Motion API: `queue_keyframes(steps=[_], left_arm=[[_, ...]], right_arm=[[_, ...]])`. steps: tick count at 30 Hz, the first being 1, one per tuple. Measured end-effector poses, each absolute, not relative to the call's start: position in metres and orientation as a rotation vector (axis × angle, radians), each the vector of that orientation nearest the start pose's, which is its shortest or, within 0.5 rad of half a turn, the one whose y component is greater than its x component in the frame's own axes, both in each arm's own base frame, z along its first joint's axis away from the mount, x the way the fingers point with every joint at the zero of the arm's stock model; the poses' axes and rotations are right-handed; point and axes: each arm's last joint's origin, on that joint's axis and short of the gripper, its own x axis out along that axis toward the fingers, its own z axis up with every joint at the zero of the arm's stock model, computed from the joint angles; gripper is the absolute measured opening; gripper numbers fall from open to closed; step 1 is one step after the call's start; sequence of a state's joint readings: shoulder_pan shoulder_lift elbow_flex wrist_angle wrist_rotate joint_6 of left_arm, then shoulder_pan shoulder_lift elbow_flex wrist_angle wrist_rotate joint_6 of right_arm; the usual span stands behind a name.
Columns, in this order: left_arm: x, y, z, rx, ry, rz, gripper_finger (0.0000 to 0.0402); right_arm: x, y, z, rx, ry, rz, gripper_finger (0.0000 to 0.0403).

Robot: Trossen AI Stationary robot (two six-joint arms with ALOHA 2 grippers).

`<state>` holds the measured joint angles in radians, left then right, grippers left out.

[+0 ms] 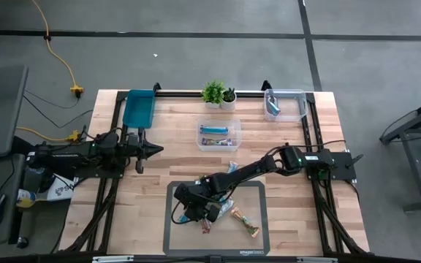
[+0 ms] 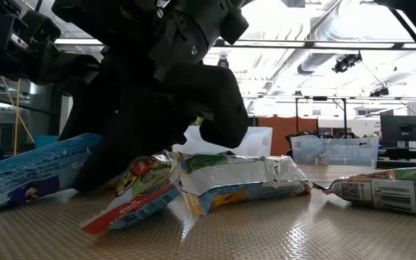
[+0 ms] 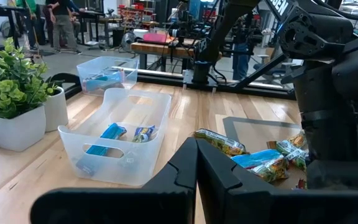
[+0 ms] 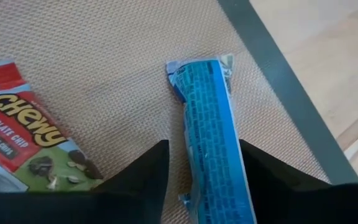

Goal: Pick and place Granola Bars by type
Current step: Put the blue granola bar in the left transparent bin

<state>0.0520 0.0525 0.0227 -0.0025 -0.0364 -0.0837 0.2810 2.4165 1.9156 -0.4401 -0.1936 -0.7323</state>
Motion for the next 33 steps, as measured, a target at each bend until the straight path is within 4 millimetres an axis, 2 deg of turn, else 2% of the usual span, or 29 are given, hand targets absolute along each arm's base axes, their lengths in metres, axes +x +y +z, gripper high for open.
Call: queue_keyframes(steps=[23, 33], left_arm=[[0.0995, 0.0062, 0.1669, -0.084, 0.028, 0.090, 0.0001], [0.0995, 0.0063, 0.1670, -0.084, 0.028, 0.090, 0.0001]], right_arm=[[0.4961, 0.1504, 0.1362, -0.623, 0.771, 0.729, 0.0068], [0.5007, 0.1520, 0.1427, -0.497, 0.763, 0.654, 0.0046]])
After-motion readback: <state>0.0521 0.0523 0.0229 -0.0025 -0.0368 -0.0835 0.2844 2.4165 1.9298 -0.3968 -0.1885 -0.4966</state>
